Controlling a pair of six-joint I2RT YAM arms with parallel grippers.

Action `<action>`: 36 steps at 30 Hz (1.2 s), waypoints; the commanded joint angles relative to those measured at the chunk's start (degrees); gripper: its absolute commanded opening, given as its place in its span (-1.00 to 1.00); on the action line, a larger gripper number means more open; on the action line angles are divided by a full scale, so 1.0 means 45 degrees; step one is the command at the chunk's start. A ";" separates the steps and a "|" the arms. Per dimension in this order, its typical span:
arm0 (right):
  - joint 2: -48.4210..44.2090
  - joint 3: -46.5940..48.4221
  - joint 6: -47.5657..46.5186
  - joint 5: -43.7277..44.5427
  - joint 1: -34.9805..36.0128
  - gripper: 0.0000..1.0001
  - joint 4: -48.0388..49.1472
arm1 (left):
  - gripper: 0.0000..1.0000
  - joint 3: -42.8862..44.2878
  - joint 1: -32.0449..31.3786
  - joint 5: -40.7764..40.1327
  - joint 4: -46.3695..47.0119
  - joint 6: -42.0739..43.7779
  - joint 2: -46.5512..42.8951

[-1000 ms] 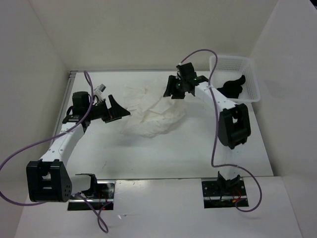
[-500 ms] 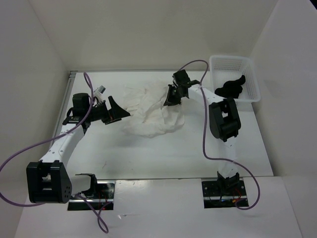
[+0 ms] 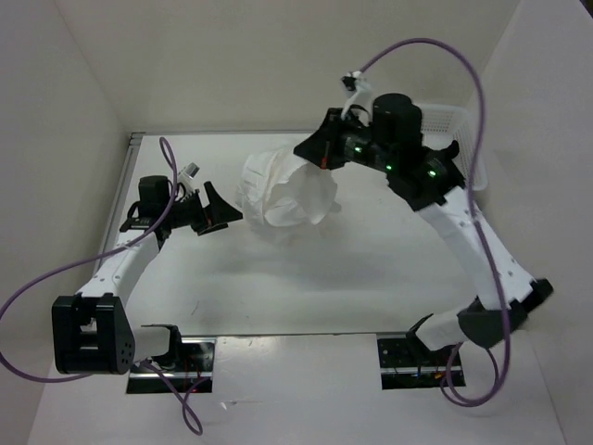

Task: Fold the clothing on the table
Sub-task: Flatten the skirt out

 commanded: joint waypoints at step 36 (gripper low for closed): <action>-0.1708 -0.8370 0.2635 0.2953 -0.0337 0.11 -0.3028 | 1.00 -0.0954 -0.6003 -0.0853 0.0591 0.0000 0.0016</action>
